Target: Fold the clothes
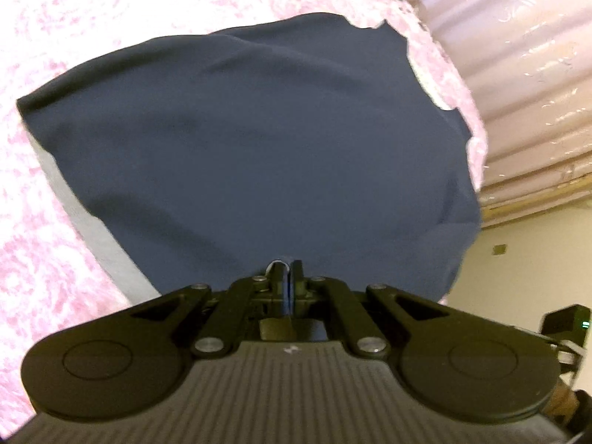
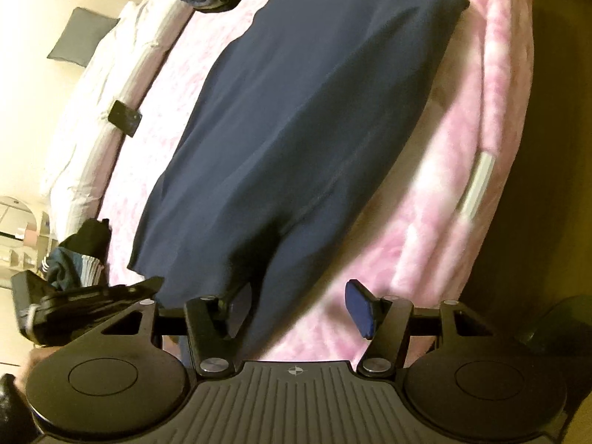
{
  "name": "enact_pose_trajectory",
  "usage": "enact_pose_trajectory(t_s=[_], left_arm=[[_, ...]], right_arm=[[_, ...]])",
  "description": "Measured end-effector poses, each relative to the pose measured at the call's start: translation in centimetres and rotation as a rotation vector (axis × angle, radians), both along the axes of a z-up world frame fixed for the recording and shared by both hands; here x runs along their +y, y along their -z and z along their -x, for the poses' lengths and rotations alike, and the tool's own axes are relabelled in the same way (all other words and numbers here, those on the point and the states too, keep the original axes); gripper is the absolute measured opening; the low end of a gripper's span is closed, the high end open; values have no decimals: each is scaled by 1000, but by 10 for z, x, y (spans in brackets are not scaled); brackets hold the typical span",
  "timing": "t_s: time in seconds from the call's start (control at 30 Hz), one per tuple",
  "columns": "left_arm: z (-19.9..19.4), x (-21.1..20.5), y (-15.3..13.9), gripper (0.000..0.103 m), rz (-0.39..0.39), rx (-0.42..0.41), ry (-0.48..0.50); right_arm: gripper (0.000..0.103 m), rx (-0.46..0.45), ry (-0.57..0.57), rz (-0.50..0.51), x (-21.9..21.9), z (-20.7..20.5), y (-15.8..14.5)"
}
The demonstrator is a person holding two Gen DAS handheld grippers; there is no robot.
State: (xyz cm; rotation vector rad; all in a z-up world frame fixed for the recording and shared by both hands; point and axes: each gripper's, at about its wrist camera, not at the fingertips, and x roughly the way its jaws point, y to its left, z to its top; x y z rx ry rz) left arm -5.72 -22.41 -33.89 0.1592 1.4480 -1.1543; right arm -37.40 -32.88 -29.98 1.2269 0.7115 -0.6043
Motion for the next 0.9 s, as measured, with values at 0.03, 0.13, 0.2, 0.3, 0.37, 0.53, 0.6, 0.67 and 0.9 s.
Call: enact_pose_trajectory(t_s=[0.03,0.13,0.2,0.3,0.37,0.53,0.6,0.67,0.9], left_arm=[[-1,0,3,0,-2,-2,-10],[-6,-1,8,0,-5,-10,-20],[-6,-4,9,0,-11,-19,2],[-3,-2,7,0,-8,-24,30],[-3,2,7,0,-3,-18,28],[-6,12,7,0,-5,-16,21],[-6,14,5,0,-10,-25,36],[-3,20,-4,0,7,-23,58],[39,50,-33,0,21,-9,224]], right_arm=[[60,-6,4,-12,0,-2,1],[60,-30,31,-36,0,-7,3],[59,-55,45,-29,0,-12,0],[46,-116,50,-71,1,-23,4],[45,-137,61,-111,2,-30,12],[7,-185,93,-209,3,-45,33],[2,-172,131,-219,5,-40,32],[1,-145,120,-187,11,-30,14],[1,63,56,-150,40,31,-33]])
